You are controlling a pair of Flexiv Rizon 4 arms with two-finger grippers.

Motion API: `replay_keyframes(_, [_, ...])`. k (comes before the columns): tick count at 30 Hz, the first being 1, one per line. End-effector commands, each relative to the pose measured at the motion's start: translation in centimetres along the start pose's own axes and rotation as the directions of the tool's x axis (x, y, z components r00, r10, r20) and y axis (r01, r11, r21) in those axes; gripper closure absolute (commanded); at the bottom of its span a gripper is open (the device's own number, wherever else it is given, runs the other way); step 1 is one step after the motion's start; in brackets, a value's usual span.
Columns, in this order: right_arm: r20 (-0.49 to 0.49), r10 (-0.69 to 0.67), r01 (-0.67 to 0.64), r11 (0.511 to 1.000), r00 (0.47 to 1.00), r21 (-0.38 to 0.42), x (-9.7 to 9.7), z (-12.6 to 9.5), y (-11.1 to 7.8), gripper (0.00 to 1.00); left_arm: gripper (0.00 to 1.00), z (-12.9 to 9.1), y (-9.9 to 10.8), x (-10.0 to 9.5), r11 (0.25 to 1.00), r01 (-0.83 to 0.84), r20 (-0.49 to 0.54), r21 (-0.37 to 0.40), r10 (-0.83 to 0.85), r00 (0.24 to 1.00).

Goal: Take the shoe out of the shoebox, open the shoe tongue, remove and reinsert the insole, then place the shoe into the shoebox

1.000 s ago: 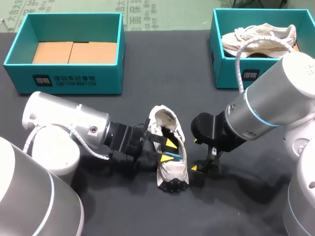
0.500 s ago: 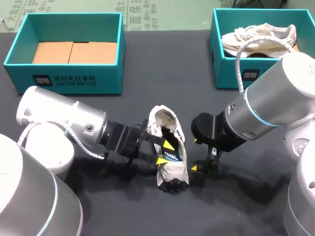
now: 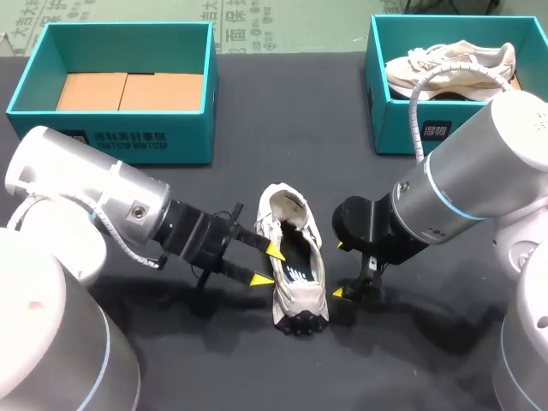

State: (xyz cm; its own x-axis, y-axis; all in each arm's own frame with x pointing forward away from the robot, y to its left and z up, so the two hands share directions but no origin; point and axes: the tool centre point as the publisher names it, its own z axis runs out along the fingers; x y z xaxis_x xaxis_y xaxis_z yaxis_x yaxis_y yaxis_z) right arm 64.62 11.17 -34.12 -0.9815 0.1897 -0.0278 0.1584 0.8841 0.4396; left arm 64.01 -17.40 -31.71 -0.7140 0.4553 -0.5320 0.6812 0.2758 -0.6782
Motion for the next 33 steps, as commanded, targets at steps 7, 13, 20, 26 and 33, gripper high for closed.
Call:
replay_keyframes(7, [-0.006, 0.001, -0.001, 1.0, 1.0, 0.01, 0.0, -1.0, -1.3, 0.0, 0.59, -3.3, -0.1, -0.2, 0.999, -0.033, -0.082, -0.01, 0.032, 0.996])
replay_keyframes(13, [-0.016, -0.006, 0.006, 1.0, 1.0, 0.011, -0.1, -2.8, -2.6, 0.0, 0.59, -4.4, -0.1, -0.3, 0.999, -0.052, -0.153, -0.002, 0.051, 0.987])
replay_keyframes(20, [-0.019, 0.003, -0.002, 0.999, 1.0, 0.039, -0.3, -5.2, -4.8, 0.0, 0.58, -5.7, 0.0, -0.5, 0.995, -0.094, -0.264, -0.016, 0.086, 0.961])
replay_keyframes(26, [-0.034, 0.054, -0.052, 0.996, 0.998, 0.066, -0.2, -7.0, -7.2, 0.0, 0.58, -6.7, -0.1, -1.1, 0.992, -0.121, -0.342, -0.027, 0.104, 0.934])
replay_keyframes(33, [-0.037, 0.081, -0.078, 0.994, 0.996, 0.076, -0.2, -7.2, -7.6, 0.0, 0.57, -7.3, -0.4, -2.1, 0.982, -0.186, -0.473, -0.021, 0.154, 0.868])
